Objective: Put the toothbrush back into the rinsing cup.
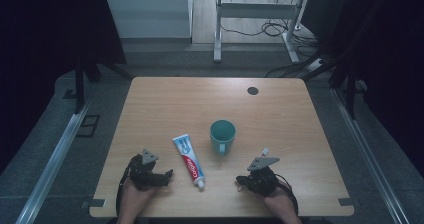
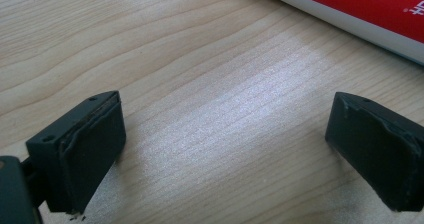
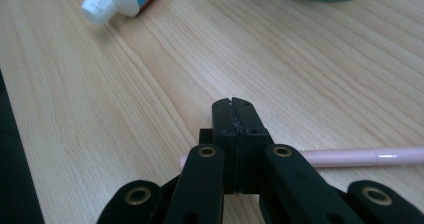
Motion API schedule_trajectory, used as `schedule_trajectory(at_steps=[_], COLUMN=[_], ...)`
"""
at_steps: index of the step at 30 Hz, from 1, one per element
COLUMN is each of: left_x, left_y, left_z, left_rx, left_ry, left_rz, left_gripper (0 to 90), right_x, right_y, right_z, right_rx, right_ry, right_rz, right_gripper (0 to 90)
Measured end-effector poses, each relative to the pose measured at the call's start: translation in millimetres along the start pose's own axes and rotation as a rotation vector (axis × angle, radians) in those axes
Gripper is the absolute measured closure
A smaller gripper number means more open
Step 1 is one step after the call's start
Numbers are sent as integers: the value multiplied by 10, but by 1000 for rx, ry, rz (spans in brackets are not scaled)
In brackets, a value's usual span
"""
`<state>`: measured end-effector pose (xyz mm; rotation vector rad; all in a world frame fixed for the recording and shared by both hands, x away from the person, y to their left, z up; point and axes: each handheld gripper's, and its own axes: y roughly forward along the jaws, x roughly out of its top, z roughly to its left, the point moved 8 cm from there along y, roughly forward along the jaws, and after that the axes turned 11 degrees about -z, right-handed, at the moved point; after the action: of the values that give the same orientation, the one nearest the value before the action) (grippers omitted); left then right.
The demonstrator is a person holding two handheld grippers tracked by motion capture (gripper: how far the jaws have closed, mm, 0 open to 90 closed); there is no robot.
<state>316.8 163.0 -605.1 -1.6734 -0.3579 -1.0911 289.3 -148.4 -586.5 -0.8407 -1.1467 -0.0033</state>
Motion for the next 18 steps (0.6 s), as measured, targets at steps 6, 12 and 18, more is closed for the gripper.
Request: schedule_trajectory(at_steps=[6,12,18], left_x=[0,0,0], left_y=[0,0,0], left_z=[0,0,0], left_rx=[0,0,0], left_ry=[0,0,0], left_rz=[0,1,0], left_gripper=[28,28,28], right_x=[-79,-149,-219], right_y=[-108,-227,-358], right_z=[-41,-90,-161], right_rx=[-22,-45,-73], right_ry=[7,11,17], right_rz=[-2,-2,3], right_gripper=[889,887,881])
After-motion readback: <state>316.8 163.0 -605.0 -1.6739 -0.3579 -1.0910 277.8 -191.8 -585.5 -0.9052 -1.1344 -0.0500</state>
